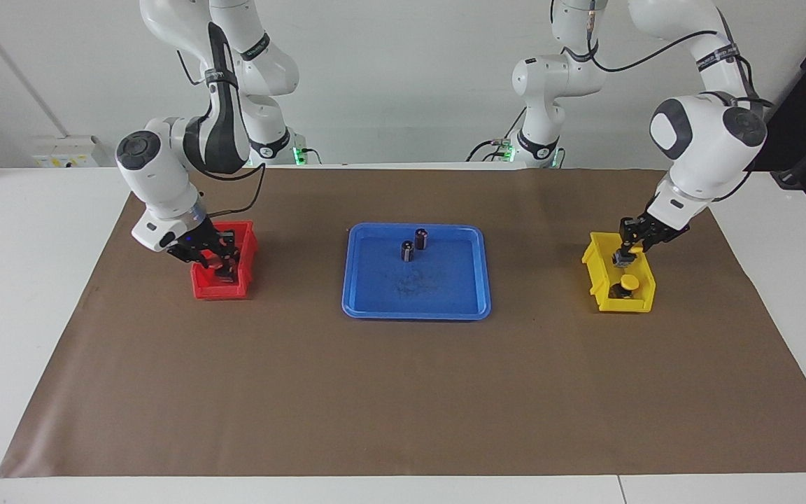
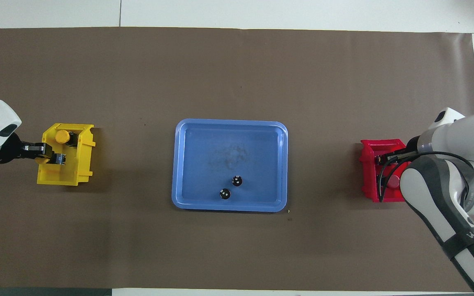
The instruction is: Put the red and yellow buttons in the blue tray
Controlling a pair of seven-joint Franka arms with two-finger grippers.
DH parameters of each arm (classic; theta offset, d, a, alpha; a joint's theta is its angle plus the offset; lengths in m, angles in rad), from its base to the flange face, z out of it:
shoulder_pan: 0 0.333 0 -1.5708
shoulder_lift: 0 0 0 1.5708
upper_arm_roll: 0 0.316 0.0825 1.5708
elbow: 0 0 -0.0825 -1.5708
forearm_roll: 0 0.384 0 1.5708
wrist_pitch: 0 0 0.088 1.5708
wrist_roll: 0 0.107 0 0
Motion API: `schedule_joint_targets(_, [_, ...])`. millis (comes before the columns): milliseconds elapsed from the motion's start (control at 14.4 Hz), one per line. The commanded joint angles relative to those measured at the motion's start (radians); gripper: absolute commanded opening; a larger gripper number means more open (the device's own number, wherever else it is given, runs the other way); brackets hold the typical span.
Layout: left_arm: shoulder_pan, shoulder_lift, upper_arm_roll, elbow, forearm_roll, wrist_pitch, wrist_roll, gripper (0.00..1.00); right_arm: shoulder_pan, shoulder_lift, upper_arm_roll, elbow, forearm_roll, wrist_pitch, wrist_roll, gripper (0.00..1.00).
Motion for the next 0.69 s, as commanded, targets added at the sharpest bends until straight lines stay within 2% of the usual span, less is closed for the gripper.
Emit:
schedule_joint_targets(0, [-0.001, -0.02, 0.006, 0.066, 0.018, -0.107, -0.021, 0.07, 0.032, 0.081, 0.006, 0.263, 0.013, -0.222, -0.002, 0.17])
schedule_joint_targets(139, [0.002, -0.026, 0.005, 0.084, 0.018, -0.123, -0.019, 0.07, 0.075, 0.156, 0.006, 0.514, 0.009, -0.44, 0.054, 0.18])
schedule_joint_targets(208, [0.001, -0.026, 0.005, 0.082, 0.018, -0.123, -0.021, 0.07, 0.109, 0.195, 0.006, 0.608, 0.009, -0.511, 0.109, 0.18])
schedule_joint_targets(278, [0.001, -0.026, 0.005, 0.082, 0.018, -0.121, -0.021, 0.07, 0.145, 0.215, 0.006, 0.658, 0.012, -0.536, 0.198, 0.18])
schedule_joint_targets(417, [-0.005, -0.026, 0.005, 0.082, 0.018, -0.123, -0.03, 0.07, 0.272, 0.23, 0.006, 0.657, 0.016, -0.466, 0.418, 0.18])
schedule_joint_targets(625, [-0.013, -0.026, -0.021, 0.082, 0.018, -0.119, -0.101, 0.07, 0.461, 0.258, 0.008, 0.621, 0.045, -0.245, 0.791, 0.13])
